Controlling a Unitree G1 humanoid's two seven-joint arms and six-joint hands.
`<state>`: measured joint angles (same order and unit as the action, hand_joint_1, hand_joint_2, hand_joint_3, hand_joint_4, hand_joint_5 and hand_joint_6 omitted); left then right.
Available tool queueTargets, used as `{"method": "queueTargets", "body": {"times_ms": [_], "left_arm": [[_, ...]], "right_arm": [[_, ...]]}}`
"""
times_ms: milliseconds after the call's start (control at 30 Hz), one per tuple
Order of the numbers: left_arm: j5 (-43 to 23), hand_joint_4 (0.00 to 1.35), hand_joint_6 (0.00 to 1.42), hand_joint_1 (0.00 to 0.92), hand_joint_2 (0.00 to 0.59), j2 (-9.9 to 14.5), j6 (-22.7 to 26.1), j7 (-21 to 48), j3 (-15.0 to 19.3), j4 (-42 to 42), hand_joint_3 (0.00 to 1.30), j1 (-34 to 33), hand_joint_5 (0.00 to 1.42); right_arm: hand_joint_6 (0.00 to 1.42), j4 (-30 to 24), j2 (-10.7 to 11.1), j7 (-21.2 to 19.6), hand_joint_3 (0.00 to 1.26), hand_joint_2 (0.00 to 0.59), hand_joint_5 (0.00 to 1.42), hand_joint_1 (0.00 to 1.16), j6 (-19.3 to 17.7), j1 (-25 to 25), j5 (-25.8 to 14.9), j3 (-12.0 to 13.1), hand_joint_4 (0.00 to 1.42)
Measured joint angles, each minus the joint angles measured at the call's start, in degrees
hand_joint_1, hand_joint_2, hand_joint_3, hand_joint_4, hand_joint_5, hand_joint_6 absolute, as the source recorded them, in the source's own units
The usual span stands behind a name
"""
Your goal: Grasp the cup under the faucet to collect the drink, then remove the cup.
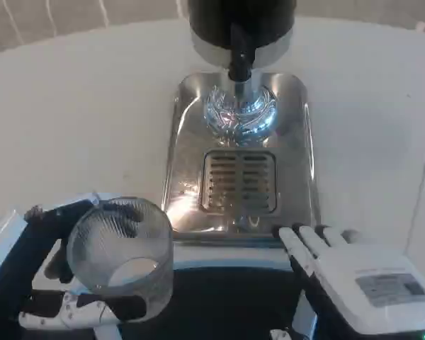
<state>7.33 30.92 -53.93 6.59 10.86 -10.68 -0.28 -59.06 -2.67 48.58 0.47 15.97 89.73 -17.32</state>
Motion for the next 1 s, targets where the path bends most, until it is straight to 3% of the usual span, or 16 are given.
{"method": "queueTargets", "body": {"times_ms": [1000], "left_arm": [[0.29,1.17,1.42,0.593,0.0,-1.65,1.95,0.33,-0.69,-0.02,0.99,-0.47,1.33]], "right_arm": [[0.0,0.0,-0.01,0.02,0.01,0.512,0.0,0.38,0.81,0.04,0.01,0.32,0.0]]}}
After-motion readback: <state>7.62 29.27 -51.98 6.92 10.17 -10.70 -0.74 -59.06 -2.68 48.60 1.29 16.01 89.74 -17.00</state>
